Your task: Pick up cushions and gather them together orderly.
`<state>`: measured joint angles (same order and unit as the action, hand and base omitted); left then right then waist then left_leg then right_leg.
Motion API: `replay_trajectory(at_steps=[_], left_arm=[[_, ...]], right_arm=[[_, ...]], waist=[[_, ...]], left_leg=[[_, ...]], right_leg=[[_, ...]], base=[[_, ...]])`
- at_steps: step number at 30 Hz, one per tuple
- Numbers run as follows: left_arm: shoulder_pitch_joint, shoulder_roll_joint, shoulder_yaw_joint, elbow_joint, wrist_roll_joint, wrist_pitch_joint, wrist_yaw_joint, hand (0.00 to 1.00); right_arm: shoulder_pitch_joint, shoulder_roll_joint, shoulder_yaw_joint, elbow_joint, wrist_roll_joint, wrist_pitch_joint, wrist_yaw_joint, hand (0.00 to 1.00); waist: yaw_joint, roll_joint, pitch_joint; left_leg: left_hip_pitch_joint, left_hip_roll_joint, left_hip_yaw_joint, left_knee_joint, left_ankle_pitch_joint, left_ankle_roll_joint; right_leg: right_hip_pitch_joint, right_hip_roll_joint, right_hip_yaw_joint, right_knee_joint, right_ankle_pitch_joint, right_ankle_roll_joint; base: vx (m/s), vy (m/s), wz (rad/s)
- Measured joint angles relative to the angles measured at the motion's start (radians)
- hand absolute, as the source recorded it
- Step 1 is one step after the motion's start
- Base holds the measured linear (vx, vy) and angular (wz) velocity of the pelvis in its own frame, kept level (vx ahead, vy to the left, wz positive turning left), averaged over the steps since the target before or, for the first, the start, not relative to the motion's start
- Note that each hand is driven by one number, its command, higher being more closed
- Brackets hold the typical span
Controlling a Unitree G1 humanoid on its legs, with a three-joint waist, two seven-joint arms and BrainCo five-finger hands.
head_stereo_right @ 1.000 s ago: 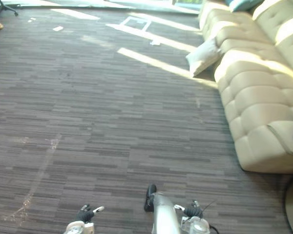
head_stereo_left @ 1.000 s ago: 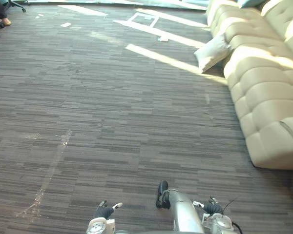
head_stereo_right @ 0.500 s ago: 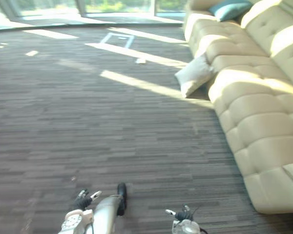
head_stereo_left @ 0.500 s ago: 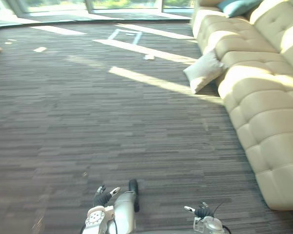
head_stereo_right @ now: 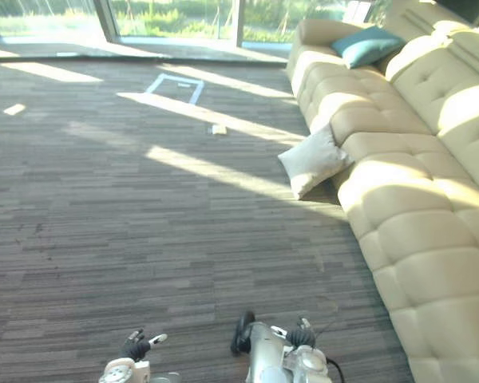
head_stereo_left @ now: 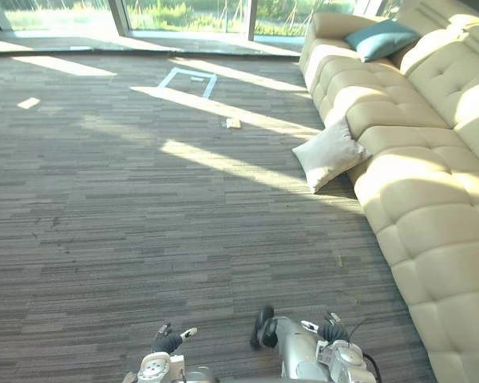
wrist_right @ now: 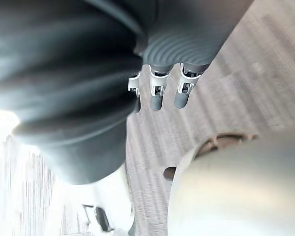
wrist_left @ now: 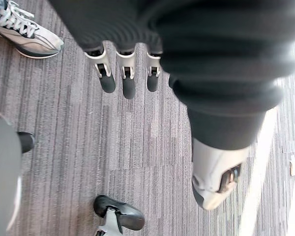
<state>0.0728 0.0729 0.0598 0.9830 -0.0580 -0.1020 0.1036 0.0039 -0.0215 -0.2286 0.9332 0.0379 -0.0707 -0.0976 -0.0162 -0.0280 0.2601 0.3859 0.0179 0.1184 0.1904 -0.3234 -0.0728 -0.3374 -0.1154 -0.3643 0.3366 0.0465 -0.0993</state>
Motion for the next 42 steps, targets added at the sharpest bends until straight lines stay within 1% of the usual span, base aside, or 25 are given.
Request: replay_trajectory(at_steps=[1, 2, 3, 4, 5, 6, 7, 9, 13, 16, 17, 18, 19, 21, 22, 24, 27, 31, 34, 35, 36, 37, 38, 40, 42], left_arm=[[0.000, -0.012, 0.007, 0.001, 0.000, -0.001, 0.002, 0.00], [-0.003, -0.031, 0.015, 0.000, 0.001, -0.001, 0.000, 0.00], [-0.002, -0.053, 0.044, -0.002, 0.010, -0.001, -0.001, 0.00], [-0.001, -0.059, 0.062, -0.007, 0.013, -0.001, -0.002, 0.00], [-0.002, -0.060, 0.082, -0.020, 0.016, -0.001, -0.002, 0.00], [-0.003, -0.051, 0.100, -0.044, 0.016, -0.002, -0.001, 0.00], [-0.003, -0.042, 0.108, -0.072, 0.016, -0.003, -0.001, 0.00], [-0.003, -0.025, 0.108, -0.088, 0.016, -0.004, -0.001, 0.00], [-0.007, -0.044, 0.119, -0.120, 0.015, -0.019, 0.000, 0.00], [-0.010, -0.054, 0.117, -0.122, 0.013, -0.020, 0.003, 0.00], [-0.009, -0.057, 0.117, -0.119, 0.011, -0.020, 0.004, 0.00], [-0.007, -0.055, 0.117, -0.126, 0.004, -0.020, 0.002, 0.00], [-0.001, -0.038, 0.117, -0.126, 0.007, -0.019, 0.003, 0.00], [0.000, -0.027, 0.114, -0.116, 0.007, -0.017, 0.003, 0.00], [-0.009, -0.011, 0.096, -0.103, 0.006, -0.015, 0.006, 0.00], [-0.018, -0.008, 0.094, -0.086, 0.005, -0.008, 0.009, 0.00], [-0.006, -0.001, 0.072, -0.054, -0.004, 0.003, 0.012, 0.00], [0.000, 0.005, 0.046, -0.032, -0.005, 0.003, 0.010, 0.00], [0.001, 0.009, 0.028, -0.015, -0.004, 0.004, 0.006, 0.00], [0.004, 0.014, 0.027, -0.006, -0.003, 0.005, 0.005, 0.00], [-0.008, 0.008, 0.030, 0.017, -0.004, 0.008, 0.006, 0.00], [-0.009, -0.004, 0.029, 0.016, 0.000, 0.006, 0.003, 0.00], [-0.011, -0.016, 0.030, 0.012, 0.019, 0.003, -0.001, 0.00], [-0.009, -0.038, 0.047, 0.001, 0.029, 0.001, -0.002, 0.00], [-0.003, -0.048, 0.081, -0.024, 0.035, 0.002, -0.003, 0.00]], right_arm=[[0.003, -0.001, -0.003, -0.009, 0.000, 0.000, 0.001, 0.00], [0.003, -0.016, -0.002, -0.017, -0.001, 0.001, 0.002, 0.00], [0.003, -0.026, 0.008, -0.019, -0.010, 0.005, 0.004, 0.00], [0.003, -0.030, 0.013, -0.020, -0.020, 0.010, 0.003, 0.00], [0.003, -0.030, 0.019, -0.017, -0.022, 0.015, 0.001, 0.00], [0.006, -0.016, 0.020, -0.013, -0.019, 0.022, -0.002, 0.00], [0.013, -0.003, 0.039, -0.012, -0.016, 0.026, -0.002, 0.00], [0.017, 0.005, 0.047, -0.002, -0.016, 0.027, -0.002, 0.00], [0.018, 0.009, 0.039, -0.005, -0.017, 0.033, -0.010, 0.00], [0.044, 0.004, 0.039, -0.004, -0.017, 0.032, -0.023, 0.00], [0.058, 0.000, 0.040, -0.004, -0.017, 0.032, -0.024, 0.00], [0.062, 0.005, 0.040, -0.001, -0.018, 0.037, -0.026, 0.00], [0.087, 0.023, 0.040, -0.004, -0.019, 0.040, -0.027, 0.00], [0.094, 0.034, 0.036, -0.006, -0.019, 0.040, -0.027, 0.00], [0.093, 0.039, 0.034, -0.010, -0.020, 0.036, -0.022, 0.00], [0.090, 0.035, 0.034, -0.013, -0.030, 0.033, -0.020, 0.00], [0.082, 0.021, 0.045, -0.016, -0.036, 0.024, -0.020, 0.00], [0.042, 0.002, 0.048, 0.003, -0.038, 0.021, -0.018, 0.00], [0.023, -0.006, 0.050, 0.007, -0.038, 0.022, -0.013, 0.00], [0.026, -0.007, 0.049, 0.007, -0.038, 0.021, -0.011, 0.00], [0.024, -0.023, 0.038, 0.003, -0.037, 0.020, -0.007, 0.00], [0.018, -0.028, 0.037, 0.003, -0.038, 0.021, -0.008, 0.00], [0.025, -0.029, 0.020, -0.005, -0.036, 0.020, -0.006, 0.00], [0.031, -0.029, -0.001, -0.015, -0.036, 0.022, -0.006, 0.00], [0.040, -0.019, 0.006, -0.017, -0.036, 0.029, -0.010, 0.00]], waist=[[0.000, 0.020, -0.006], [-0.001, 0.057, -0.008], [0.001, 0.088, -0.005], [0.003, 0.099, -0.004], [0.004, 0.102, 0.006], [0.012, 0.078, 0.023], [0.023, 0.044, 0.032], [0.025, 0.023, 0.021], [0.050, 0.022, 0.029], [0.070, 0.033, 0.022], [0.074, 0.040, 0.018], [0.084, 0.030, 0.002], [0.075, -0.005, -0.027], [0.074, -0.025, -0.041], [0.071, -0.042, -0.045], [0.072, -0.046, -0.039], [0.059, -0.026, -0.026], [0.049, -0.018, -0.027], [0.035, -0.013, -0.024], [0.020, -0.022, -0.029], [0.013, -0.005, -0.026], [0.016, 0.023, -0.027], [0.003, 0.032, -0.032], [0.004, 0.067, -0.023], [0.013, 0.068, -0.015]], left_leg=[[-0.027, 0.021, -0.012, 0.095, 0.000, -0.001], [-0.098, 0.066, -0.023, 0.281, 0.023, -0.037], [-0.208, 0.119, -0.041, 0.552, 0.152, -0.091], [-0.270, 0.149, -0.055, 0.694, 0.246, -0.130], [-0.353, 0.198, -0.032, 0.893, 0.245, -0.125], [-0.416, 0.228, 0.008, 1.020, 0.208, -0.083], [-0.482, 0.232, 0.059, 1.030, 0.172, -0.047], [-0.555, 0.230, 0.105, 0.956, 0.143, -0.034], [-0.669, 0.169, 0.145, 0.463, 0.111, 0.000], [-0.687, 0.123, 0.119, 0.082, 0.222, -0.003], [-0.692, 0.125, 0.118, 0.068, 0.232, 0.010], [-0.701, 0.121, 0.115, 0.132, 0.309, 0.036], [-0.716, 0.096, 0.131, 0.207, 0.299, 0.058], [-0.700, 0.081, 0.159, 0.241, 0.239, 0.081], [-0.664, 0.056, 0.178, 0.278, 0.167, 0.104], [-0.607, 0.050, 0.198, 0.299, 0.109, 0.105], [-0.404, 0.051, 0.234, 0.243, 0.033, 0.101], [-0.250, 0.062, 0.290, 0.072, 0.045, 0.079], [-0.158, 0.062, 0.323, 0.008, 0.034, 0.024], [-0.127, 0.048, 0.320, 0.006, 0.014, -0.007], [-0.083, 0.052, 0.308, 0.015, -0.006, -0.036], [-0.086, 0.083, 0.302, 0.047, -0.002, -0.043], [-0.116, 0.099, 0.272, 0.152, 0.006, -0.057], [-0.222, 0.192, 0.210, 0.477, 0.066, -0.082], [-0.331, 0.280, 0.177, 0.791, 0.078, -0.080]], right_leg=[[-0.002, 0.008, -0.006, 0.049, -0.030, -0.021], [0.027, 0.035, -0.026, 0.069, -0.086, -0.022], [0.074, 0.070, -0.034, 0.072, -0.136, -0.036], [0.111, 0.091, -0.031, 0.069, -0.161, -0.042], [0.185, 0.120, -0.028, 0.051, -0.194, -0.053], [0.277, 0.136, -0.003, 0.018, -0.223, -0.058], [0.365, 0.137, 0.030, -0.036, -0.235, -0.055], [0.422, 0.137, 0.061, -0.106, -0.234, -0.052], [0.572, 0.126, 0.170, -0.225, -0.243, 0.002], [0.673, 0.118, 0.234, -0.285, -0.305, 0.074], [0.693, 0.118, 0.252, -0.285, -0.330, 0.084], [0.710, 0.095, 0.281, -0.263, -0.367, 0.103], [0.681, 0.050, 0.303, -0.167, -0.388, 0.124], [0.603, 0.012, 0.317, 0.021, -0.384, 0.136], [0.482, -0.042, 0.326, 0.318, -0.312, 0.200], [0.402, -0.080, 0.323, 0.525, -0.282, 0.222], [0.281, -0.131, 0.192, 0.681, -0.341, 0.173], [0.121, -0.132, -0.075, 0.391, -0.367, 0.139], [0.063, -0.039, -0.170, 0.071, -0.190, 0.054], [0.067, -0.010, -0.162, -0.020, -0.071, 0.003], [0.080, 0.005, -0.156, 0.011, -0.058, -0.098], [0.078, 0.015, -0.151, 0.035, -0.074, -0.108], [0.095, 0.023, -0.148, 0.042, -0.138, -0.082], [0.158, 0.073, -0.142, 0.032, -0.187, -0.077], [0.255, 0.127, -0.104, 0.003, -0.228, -0.075]], base=[[0.74, -0.248, 0.27], [0.72, -0.259, 0.11], [0.73, -0.210, -0.01], [0.72, -0.191, -0.15], [0.81, -0.181, -0.34], [0.76, -0.176, -0.53], [0.73, -0.176, -0.52], [0.42, -0.108, -0.53], [0.56, 0.014, -0.84], [0.57, 0.224, -0.75], [0.59, 0.338, -0.78], [0.78, 0.404, -0.68], [0.65, 0.329, -0.52], [0.63, 0.314, -0.34], [0.71, 0.382, -0.29], [0.49, 0.245, -0.22], [0.49, 0.161, -0.25], [0.48, 0.052, -0.32], [0.54, -0.040, -0.38], [0.61, -0.115, -0.25], [0.69, -0.119, -0.31], [0.55, -0.127, -0.14], [0.48, -0.155, -0.15], [0.48, -0.185, -0.18], [0.37, -0.110, -0.46]])
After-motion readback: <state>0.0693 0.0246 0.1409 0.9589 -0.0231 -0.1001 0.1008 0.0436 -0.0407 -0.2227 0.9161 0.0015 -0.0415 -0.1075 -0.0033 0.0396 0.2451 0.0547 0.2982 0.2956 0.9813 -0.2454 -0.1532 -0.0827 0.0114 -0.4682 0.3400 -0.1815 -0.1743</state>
